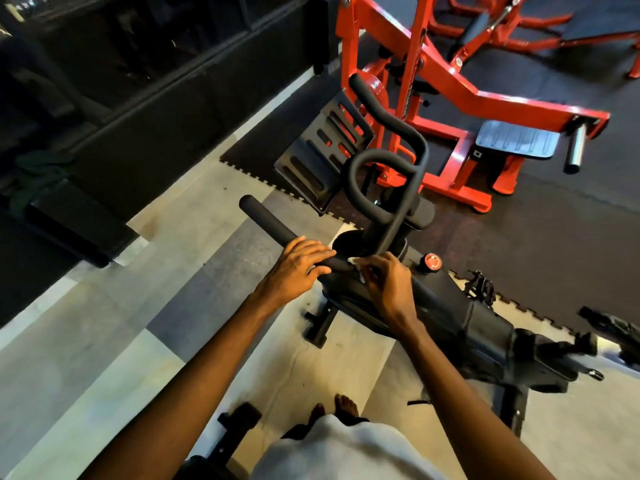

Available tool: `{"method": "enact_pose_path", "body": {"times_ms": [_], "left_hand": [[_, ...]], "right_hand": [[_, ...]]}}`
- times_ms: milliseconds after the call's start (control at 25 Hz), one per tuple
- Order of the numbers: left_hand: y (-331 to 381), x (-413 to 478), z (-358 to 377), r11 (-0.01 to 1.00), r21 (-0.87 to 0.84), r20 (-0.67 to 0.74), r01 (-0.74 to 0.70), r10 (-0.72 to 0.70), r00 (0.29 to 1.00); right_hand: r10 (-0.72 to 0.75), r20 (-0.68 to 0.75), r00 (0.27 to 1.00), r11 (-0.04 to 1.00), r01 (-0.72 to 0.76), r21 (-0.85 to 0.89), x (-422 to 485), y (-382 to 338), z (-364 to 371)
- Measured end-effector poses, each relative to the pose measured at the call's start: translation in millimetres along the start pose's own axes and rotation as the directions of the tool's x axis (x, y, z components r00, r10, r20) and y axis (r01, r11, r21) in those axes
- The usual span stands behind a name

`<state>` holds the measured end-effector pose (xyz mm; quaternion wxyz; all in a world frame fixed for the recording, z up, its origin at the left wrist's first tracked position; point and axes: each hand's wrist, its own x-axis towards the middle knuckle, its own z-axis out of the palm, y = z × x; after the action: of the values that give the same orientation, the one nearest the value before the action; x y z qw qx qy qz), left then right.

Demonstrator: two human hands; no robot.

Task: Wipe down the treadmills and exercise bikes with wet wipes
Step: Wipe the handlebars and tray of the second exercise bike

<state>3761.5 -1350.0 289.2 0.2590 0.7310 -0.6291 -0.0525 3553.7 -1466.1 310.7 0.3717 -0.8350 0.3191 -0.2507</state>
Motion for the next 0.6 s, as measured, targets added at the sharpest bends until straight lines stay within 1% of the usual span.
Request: {"method": "enact_pose_path", "body": {"times_ms": [40, 120, 240, 320, 360, 480, 600], "left_hand": [[1, 0, 0, 1.000, 0.008, 0.005, -0.007, 0.007, 1.000], [0, 1, -6, 0.999, 0.049, 0.003, -0.021, 0.021, 1.000], [-16, -1, -25, 0.981, 0.194, -0.106, 0.008, 0.013, 0.994], [-34, -2, -47, 0.962, 0.266, -0.166, 0.060, -0.016, 0.986], [-42, -2, -56, 0.953, 0.295, -0.168, 0.066, -0.017, 0.986], [-52, -1, -68, 0.937, 0.349, -0.128, -0.002, 0.050, 0.990], [-56, 2, -73, 0.930, 0.352, -0.121, -0.100, 0.151, 0.981]], "right_hand": [[-0.007, -0.001, 1.000, 1.000, 0.007, -0.006, 2, -1, -2], [0.028, -0.057, 0.998, 1.000, -0.028, 0.015, 13, 4, -8], [0.109, -0.127, 0.986, 0.992, -0.101, 0.072, 12, 4, -1], [0.134, -0.121, 0.984, 0.990, -0.128, 0.061, 1, -8, 14], [0.143, -0.125, 0.982, 0.989, -0.137, 0.053, -3, -15, 21], [0.161, -0.135, 0.978, 0.985, -0.151, 0.084, -7, -27, 35], [0.157, -0.139, 0.978, 0.988, -0.157, 0.012, -7, -34, 39]]}}
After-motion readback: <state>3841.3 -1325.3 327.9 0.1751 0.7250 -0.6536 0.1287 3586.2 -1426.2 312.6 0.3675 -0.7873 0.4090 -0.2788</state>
